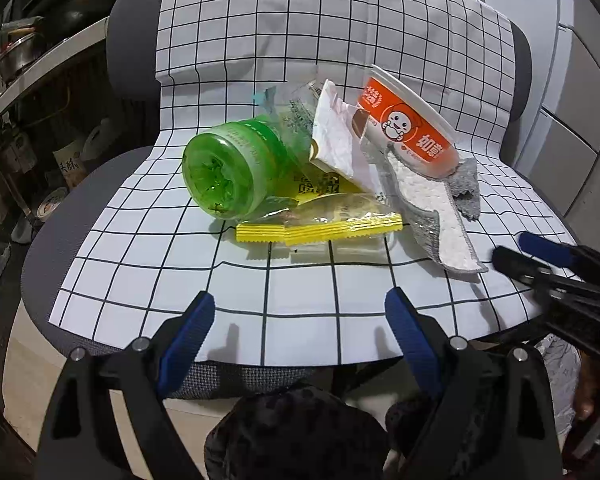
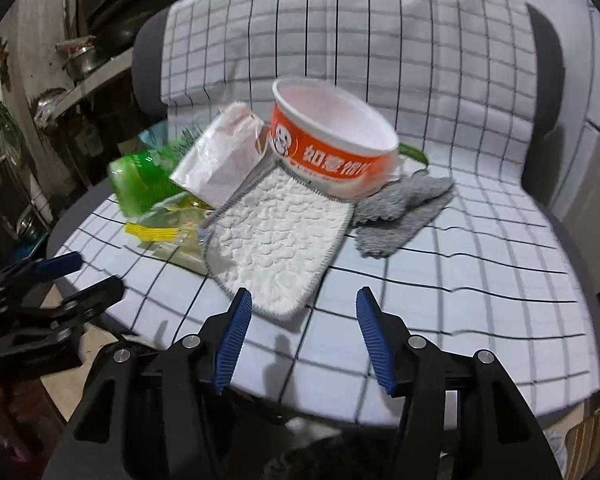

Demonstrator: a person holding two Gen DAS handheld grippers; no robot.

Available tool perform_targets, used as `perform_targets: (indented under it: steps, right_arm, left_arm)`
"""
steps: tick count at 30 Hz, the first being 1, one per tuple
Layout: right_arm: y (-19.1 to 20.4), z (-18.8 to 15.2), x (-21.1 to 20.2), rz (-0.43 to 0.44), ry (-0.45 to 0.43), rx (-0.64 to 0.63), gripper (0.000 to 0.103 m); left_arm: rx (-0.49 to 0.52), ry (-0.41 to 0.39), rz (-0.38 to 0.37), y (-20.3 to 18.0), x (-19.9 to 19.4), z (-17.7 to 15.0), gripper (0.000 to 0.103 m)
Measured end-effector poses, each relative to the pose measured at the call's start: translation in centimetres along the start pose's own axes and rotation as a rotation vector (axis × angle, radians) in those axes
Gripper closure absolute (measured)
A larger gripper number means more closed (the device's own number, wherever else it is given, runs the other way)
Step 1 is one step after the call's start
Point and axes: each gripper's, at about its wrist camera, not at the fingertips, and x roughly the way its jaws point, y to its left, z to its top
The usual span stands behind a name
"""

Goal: Collect trash
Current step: 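Move both tools back over the grid sheet on the chair, then grasp the white textured cleaning pad by its edge with the right tool, then grasp the white paper tissue with the left tool while the right tool holds the pad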

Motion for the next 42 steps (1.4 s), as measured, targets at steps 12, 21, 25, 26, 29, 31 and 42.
perform_targets:
  steps: [12,21,25,26,29,31,42]
  right_arm:
    - [2.2,0.7,3.8,0.034,0.032,-0.093,0.089]
    - [-1.3,-0.1,-2.2,-0.078,-0.033,-0.117,0.092]
    - [-4.7,-0.7,-2.4,-0.140,0.012,-0.083,0.091]
    - [-5.3,-0.7,-2.2,-0.145,0.024,-0.071,0.086]
    - [-6.7,-0.9,-2.1,-0.145,0.020,-0.022,0.054]
    - [-6.7,-1.0,-3.1,-0.144,-0.017,-0.015,0.042]
    - [-7.2,-0.5,-4.2,-0.109,-0.078,0.007,0.042]
  left_arm:
    - [-0.025,0.003,0.032,1.1,-0.2,0.2,0.019]
    - [-0.062,-0.056,0.053,2.6,-1.9,2.1,0.019]
    - [-0.068,-0.073,0.023,2.4,-2.0,3.5,0.019]
    - [-0.057,-0.081,-0.001,1.8,-1.9,4.0,0.019]
    - [0.000,-0.105,-0.036,-0.1,-1.3,5.4,0.025]
    - [0.023,-0.110,-0.055,-1.1,-0.5,6.5,0.030]
    - [0.027,-0.009,-0.066,-1.4,5.9,9.6,0.063]
